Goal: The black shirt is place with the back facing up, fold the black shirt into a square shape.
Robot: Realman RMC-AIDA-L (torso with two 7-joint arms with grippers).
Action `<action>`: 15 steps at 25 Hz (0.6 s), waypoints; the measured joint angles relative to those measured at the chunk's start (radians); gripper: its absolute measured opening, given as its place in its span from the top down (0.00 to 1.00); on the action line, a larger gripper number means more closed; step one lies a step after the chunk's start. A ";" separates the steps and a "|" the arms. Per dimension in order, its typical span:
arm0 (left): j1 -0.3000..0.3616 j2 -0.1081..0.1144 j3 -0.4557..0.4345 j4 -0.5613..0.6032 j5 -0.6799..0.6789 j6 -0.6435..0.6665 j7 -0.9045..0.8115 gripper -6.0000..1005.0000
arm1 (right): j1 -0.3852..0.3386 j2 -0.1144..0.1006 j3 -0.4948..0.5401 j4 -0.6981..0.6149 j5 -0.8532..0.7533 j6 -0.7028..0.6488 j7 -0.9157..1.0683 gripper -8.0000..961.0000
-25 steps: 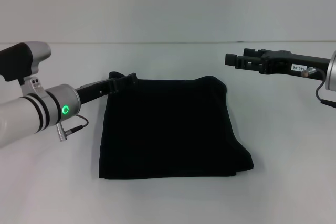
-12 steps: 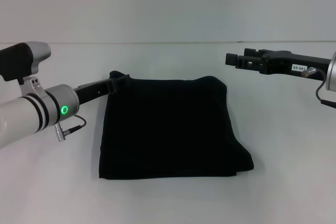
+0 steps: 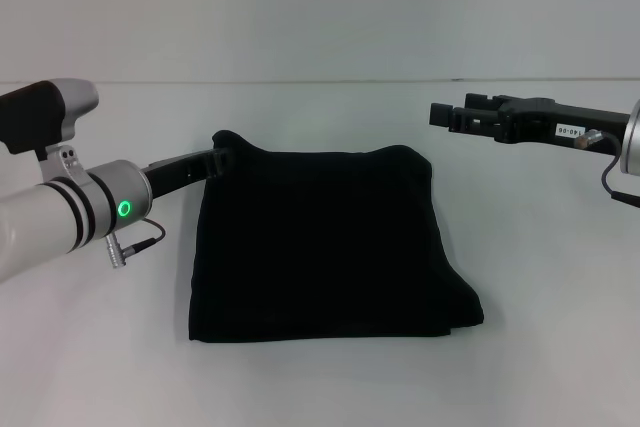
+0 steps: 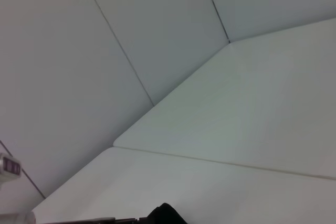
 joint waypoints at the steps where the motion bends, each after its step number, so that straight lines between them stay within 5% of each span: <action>1: -0.001 0.000 0.000 0.000 0.000 0.000 0.000 0.69 | 0.000 0.000 -0.001 0.000 0.000 0.000 0.000 0.07; 9: -0.021 0.002 -0.004 0.000 0.000 0.000 0.000 0.95 | 0.005 0.002 -0.007 0.000 -0.003 0.002 -0.003 0.08; 15: -0.037 0.005 -0.006 0.003 0.000 0.000 -0.001 0.94 | 0.004 0.004 -0.008 0.000 -0.003 0.002 -0.004 0.08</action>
